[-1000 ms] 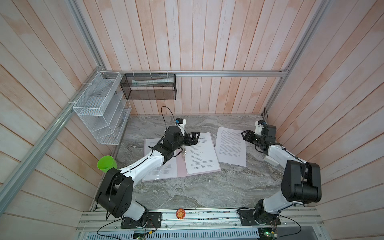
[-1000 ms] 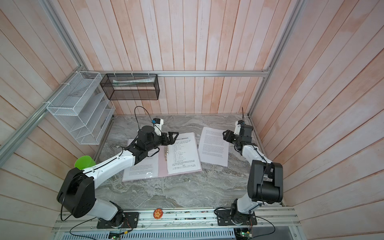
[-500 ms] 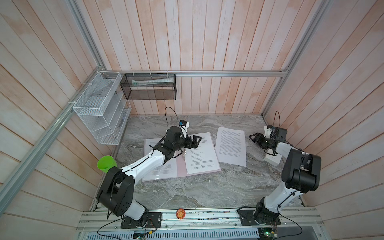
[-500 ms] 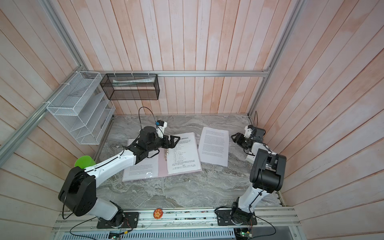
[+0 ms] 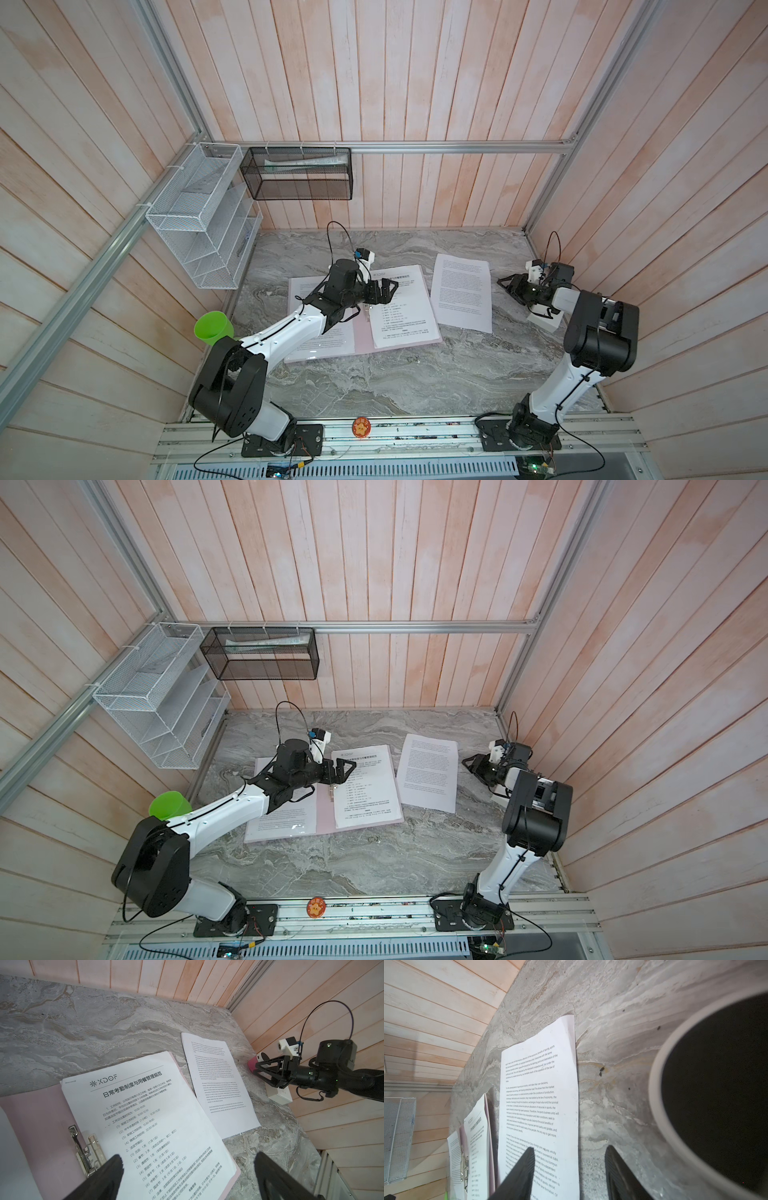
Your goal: Put the files into the folder
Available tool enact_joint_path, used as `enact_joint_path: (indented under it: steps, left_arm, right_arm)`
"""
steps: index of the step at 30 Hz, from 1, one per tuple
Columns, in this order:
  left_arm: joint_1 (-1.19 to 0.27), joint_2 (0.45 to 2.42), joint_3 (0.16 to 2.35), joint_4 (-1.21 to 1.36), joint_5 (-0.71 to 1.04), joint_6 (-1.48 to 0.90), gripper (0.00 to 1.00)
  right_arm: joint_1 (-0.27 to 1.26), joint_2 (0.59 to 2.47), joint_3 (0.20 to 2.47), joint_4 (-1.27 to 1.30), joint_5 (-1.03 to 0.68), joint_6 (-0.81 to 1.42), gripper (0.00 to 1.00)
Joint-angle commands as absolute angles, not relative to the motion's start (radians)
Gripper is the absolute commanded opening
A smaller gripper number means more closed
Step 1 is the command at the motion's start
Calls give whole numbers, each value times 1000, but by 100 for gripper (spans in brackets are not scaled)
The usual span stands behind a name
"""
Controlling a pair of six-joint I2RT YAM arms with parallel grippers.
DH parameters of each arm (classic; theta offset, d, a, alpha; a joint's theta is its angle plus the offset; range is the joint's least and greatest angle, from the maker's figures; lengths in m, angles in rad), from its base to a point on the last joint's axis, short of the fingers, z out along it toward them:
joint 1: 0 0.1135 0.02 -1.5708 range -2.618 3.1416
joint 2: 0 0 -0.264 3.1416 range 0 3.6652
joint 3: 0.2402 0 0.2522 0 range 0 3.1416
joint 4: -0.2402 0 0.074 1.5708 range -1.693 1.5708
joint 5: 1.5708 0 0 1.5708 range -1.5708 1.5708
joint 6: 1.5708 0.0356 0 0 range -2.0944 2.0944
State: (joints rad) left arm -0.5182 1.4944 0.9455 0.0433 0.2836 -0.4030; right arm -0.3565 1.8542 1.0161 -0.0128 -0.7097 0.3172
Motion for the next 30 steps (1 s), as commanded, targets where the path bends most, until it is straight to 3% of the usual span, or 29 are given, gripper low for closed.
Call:
enact_joint_path:
  steps: [1, 23, 30]
  left_arm:
    - [-514, 1471, 918, 61, 302, -390, 100]
    - [-498, 1466, 865, 74, 308, -400, 100]
    - [-493, 1487, 867, 89, 323, -406, 100]
  right_arm:
    - [-319, 1859, 978, -57, -725, 299, 52]
    - [-304, 1904, 868, -95, -727, 274, 50]
    - [-300, 1964, 867, 57, -969, 379, 44]
